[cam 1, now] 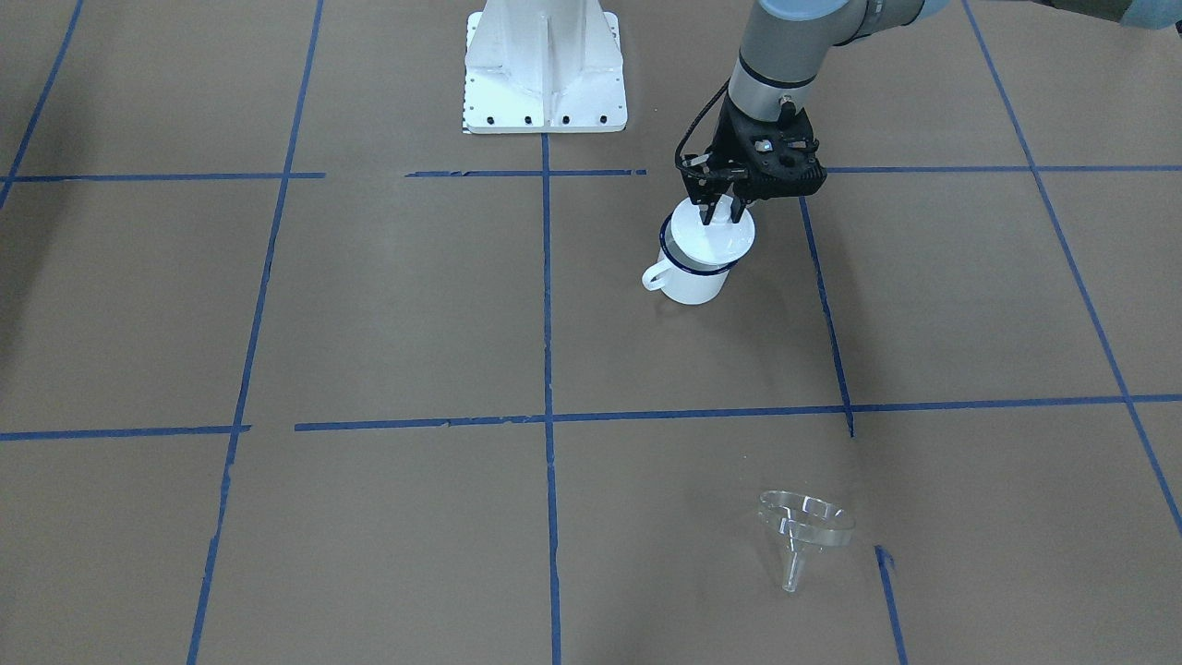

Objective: Remove funnel from cup
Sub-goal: 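Carry the lid over the top of the white mug, then lower the lid onto the mug opening and seat it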

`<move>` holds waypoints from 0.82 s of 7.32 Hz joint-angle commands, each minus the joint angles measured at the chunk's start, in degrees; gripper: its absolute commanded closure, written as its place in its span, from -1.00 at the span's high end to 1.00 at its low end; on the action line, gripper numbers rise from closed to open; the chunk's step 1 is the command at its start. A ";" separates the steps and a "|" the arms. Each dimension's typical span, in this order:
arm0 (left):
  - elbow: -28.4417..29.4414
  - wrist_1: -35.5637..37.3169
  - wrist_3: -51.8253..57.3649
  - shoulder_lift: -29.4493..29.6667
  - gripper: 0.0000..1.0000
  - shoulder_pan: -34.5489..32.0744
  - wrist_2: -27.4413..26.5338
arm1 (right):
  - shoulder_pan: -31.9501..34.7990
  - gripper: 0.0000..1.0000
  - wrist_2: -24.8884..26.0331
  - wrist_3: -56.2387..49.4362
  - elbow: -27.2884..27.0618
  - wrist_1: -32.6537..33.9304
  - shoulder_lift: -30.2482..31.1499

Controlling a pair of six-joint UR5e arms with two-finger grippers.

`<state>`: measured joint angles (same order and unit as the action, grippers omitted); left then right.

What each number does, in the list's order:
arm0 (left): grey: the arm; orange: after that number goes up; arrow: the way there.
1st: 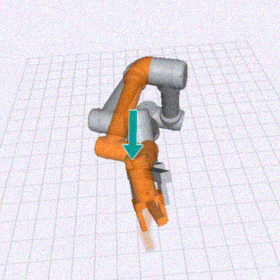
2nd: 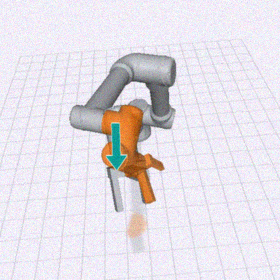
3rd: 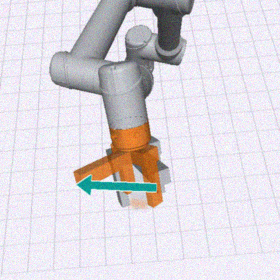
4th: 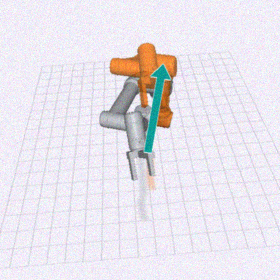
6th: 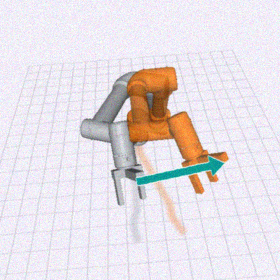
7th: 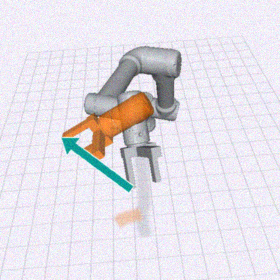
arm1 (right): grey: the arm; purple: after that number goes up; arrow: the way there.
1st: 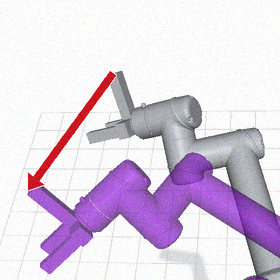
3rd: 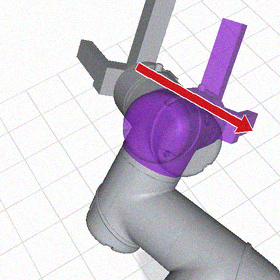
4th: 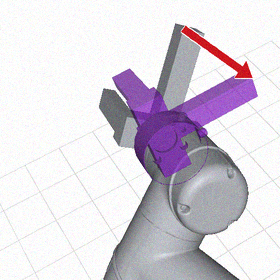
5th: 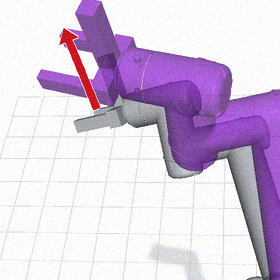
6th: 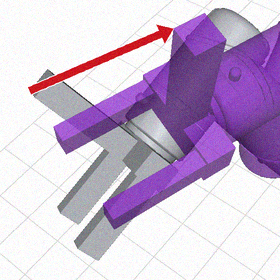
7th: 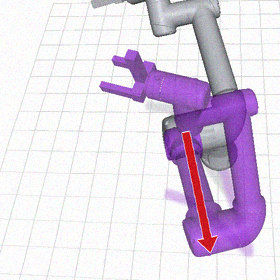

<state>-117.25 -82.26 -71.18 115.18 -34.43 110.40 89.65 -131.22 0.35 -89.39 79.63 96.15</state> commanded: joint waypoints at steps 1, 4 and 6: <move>0.01 0.00 -1.32 0.05 -1.00 1.29 0.00 | 0.00 1.00 0.00 0.00 0.00 0.00 0.00; 0.44 -0.09 -1.07 0.05 -1.00 1.56 -0.09 | 0.00 1.00 0.00 0.00 0.00 0.00 0.00; 0.88 -0.18 -0.80 0.14 -1.00 1.56 -0.18 | 0.00 1.00 0.00 0.00 0.00 0.00 0.00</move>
<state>-116.64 -82.38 -72.17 115.26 -32.90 110.28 89.65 -131.22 0.35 -89.38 79.63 96.15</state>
